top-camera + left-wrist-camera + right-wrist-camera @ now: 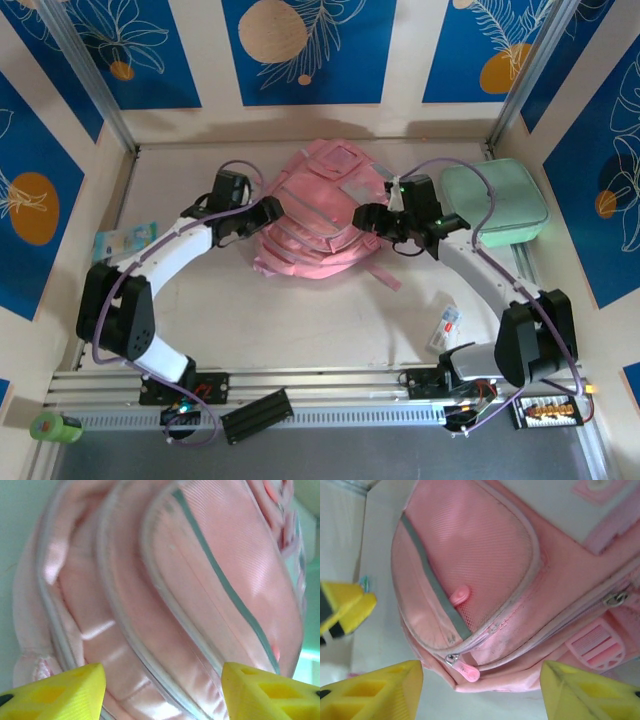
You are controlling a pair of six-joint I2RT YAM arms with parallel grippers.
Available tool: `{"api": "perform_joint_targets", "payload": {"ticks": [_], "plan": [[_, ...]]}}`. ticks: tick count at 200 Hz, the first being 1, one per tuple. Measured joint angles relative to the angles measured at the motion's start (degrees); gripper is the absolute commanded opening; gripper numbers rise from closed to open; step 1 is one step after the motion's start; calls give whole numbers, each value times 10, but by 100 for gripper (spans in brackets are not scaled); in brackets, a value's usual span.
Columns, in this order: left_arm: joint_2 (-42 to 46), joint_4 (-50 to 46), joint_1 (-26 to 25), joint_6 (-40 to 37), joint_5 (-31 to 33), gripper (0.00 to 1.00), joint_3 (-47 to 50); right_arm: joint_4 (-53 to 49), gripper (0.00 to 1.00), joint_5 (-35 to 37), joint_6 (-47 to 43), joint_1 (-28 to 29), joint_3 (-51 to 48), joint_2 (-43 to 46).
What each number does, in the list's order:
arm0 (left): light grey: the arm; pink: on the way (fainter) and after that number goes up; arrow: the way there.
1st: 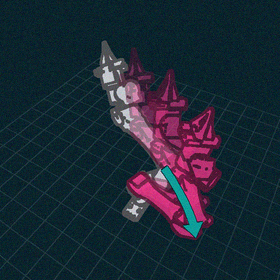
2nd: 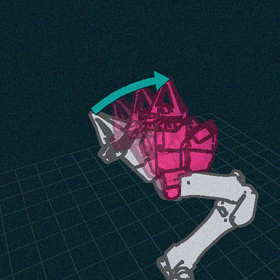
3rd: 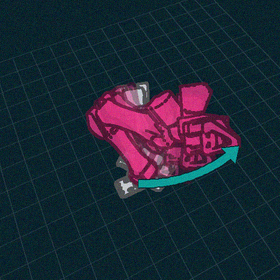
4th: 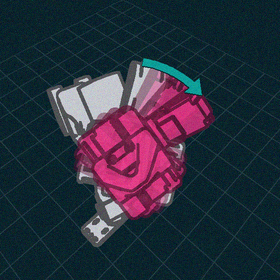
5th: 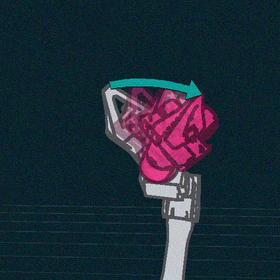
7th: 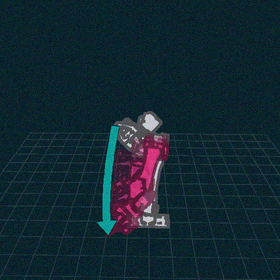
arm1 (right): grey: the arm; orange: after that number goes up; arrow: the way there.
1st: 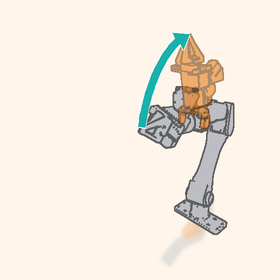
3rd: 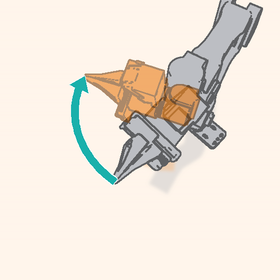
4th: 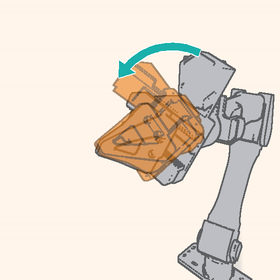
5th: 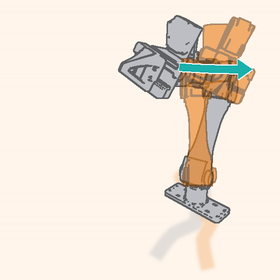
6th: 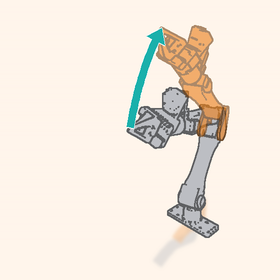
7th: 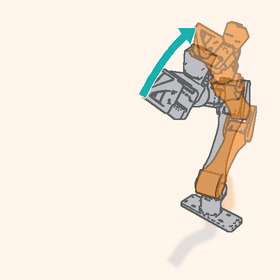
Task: Pack the student bag
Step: Unzip the student bag at the top-center of the table.
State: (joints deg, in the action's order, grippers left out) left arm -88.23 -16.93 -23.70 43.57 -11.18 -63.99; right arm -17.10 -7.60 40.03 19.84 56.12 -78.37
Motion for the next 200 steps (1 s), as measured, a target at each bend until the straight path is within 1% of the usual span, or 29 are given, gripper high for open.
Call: {"api": "perform_joint_targets", "payload": {"ticks": [16,29,44,68,87,127,152,169,200], "plan": [[0,-30,-42,-36,24,63,-28,15,60,-16,72,0,0,-32],[0,-49,-76,-55,43,62,-46,26,56,-24,116,0,0,-58],[-1,-63,-112,-71,62,59,-60,33,52,-27,162,1,0,-84],[-22,-86,-161,-89,89,54,-87,45,44,-32,204,3,1,-113],[-47,-98,-189,-99,109,50,-108,50,40,-35,222,5,7,-126],[-84,-106,-218,-111,127,44,-121,56,37,-41,237,5,18,-136],[-110,-109,-223,-112,130,42,-135,60,36,-44,242,5,20,-137],[-122,-110,-224,-112,130,42,-141,60,38,-42,248,5,19,-137],[-130,-111,-226,-112,134,40,-146,62,38,-15,263,7,7,-115]]}}
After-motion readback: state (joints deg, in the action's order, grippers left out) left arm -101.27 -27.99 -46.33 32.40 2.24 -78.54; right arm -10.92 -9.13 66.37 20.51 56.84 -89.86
